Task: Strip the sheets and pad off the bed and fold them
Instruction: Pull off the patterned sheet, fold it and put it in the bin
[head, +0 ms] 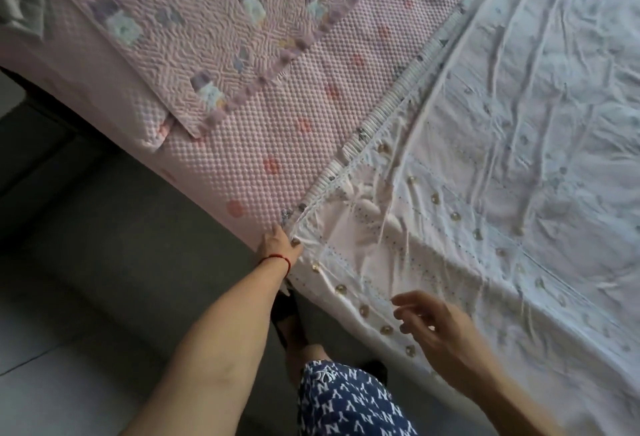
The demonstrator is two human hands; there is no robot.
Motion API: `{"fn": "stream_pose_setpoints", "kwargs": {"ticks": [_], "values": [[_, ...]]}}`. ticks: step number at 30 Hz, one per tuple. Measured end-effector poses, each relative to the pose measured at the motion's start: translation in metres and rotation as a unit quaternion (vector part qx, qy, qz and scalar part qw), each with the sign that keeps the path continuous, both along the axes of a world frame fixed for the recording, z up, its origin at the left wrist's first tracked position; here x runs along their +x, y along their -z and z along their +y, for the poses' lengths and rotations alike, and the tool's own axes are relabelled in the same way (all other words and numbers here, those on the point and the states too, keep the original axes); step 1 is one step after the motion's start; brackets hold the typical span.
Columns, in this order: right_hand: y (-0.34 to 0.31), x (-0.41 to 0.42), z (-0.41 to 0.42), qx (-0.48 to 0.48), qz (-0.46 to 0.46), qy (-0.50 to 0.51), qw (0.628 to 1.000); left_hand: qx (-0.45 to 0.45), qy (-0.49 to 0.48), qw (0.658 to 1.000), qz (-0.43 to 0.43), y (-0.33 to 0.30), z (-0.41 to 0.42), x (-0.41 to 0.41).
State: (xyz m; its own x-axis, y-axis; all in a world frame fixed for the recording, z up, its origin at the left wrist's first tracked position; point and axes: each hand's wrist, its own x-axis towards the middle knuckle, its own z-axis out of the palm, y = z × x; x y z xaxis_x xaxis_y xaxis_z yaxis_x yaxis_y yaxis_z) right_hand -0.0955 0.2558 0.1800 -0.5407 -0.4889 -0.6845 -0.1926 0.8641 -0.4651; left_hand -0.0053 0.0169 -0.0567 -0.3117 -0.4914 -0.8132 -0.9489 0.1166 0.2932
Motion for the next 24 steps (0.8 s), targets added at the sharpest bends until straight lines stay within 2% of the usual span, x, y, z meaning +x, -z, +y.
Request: {"fn": "stream_pose_setpoints", "kwargs": {"ticks": [3,6,8,11,14,16,20,24], "values": [[0.004,0.009,0.002,0.007,-0.003,0.012,1.0,-0.08,0.042,0.996,0.005,0.003,0.0,-0.001],[0.007,0.016,0.003,0.005,-0.009,0.026,1.0,-0.093,0.062,0.993,0.021,0.002,-0.01,0.004],[0.006,0.018,0.003,-0.001,-0.013,0.034,0.999,-0.073,0.047,0.996,0.032,-0.001,-0.013,0.01],[0.009,0.022,0.008,0.001,-0.012,0.035,0.999,-0.05,-0.029,0.994,0.089,-0.008,-0.008,0.026],[0.007,0.026,0.024,0.003,-0.009,0.035,0.999,-0.07,-0.086,0.982,0.151,-0.024,-0.003,0.044],[0.009,0.027,0.038,-0.002,-0.011,0.048,0.999,-0.076,-0.122,0.978,0.15,-0.038,0.001,0.054],[0.004,0.029,0.08,-0.022,0.0,0.073,0.997,-0.086,-0.126,0.975,0.162,-0.078,0.022,0.05],[0.0,0.029,0.129,-0.054,0.002,0.114,0.992,-0.116,-0.075,0.96,0.245,-0.123,0.059,0.045]]}}
